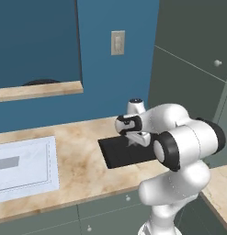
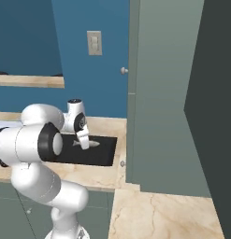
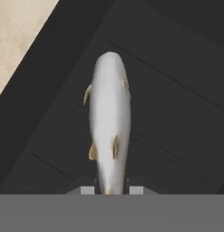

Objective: Take the fish out of the fridge, briefly rinse it in the sink, and place it on the tray next to the sink.

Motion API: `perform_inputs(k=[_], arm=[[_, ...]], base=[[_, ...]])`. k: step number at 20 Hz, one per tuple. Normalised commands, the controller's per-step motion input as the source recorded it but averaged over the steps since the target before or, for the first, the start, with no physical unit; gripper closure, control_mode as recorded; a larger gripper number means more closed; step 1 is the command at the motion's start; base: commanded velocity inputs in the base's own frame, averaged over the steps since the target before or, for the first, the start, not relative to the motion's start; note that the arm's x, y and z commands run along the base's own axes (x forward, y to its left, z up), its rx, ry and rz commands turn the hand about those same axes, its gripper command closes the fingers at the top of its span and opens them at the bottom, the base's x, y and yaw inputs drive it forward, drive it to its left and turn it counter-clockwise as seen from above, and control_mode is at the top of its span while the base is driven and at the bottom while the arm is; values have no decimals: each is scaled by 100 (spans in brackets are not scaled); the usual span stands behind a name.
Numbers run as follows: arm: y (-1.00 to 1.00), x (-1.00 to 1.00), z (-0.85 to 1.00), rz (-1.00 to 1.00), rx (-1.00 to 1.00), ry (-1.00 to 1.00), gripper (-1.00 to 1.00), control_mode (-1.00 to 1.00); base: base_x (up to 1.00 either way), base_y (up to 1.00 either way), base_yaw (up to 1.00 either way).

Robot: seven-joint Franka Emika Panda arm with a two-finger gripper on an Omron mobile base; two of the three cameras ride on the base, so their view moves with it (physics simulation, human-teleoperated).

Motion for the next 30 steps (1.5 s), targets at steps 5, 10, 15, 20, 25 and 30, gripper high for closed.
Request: perform_inputs(k=[5,10,15,20,25,30], arm=[[0,-34,30,-1,0,-13,-100,-100],[0,-69,78,0,-3,-40,-100,-100],[0,-94,100,0,-17,-62,-100,-100],[0,-100,98,0,-25,-75,-100,-100],[1,-100,95,0,-26,-76,-100,-100],[9,-100,92,0,-28,-77,-100,-100]], base=[[0,0,0],[0,0,0],[0,0,0],[0,0,0],[0,0,0],[0,0,0]])
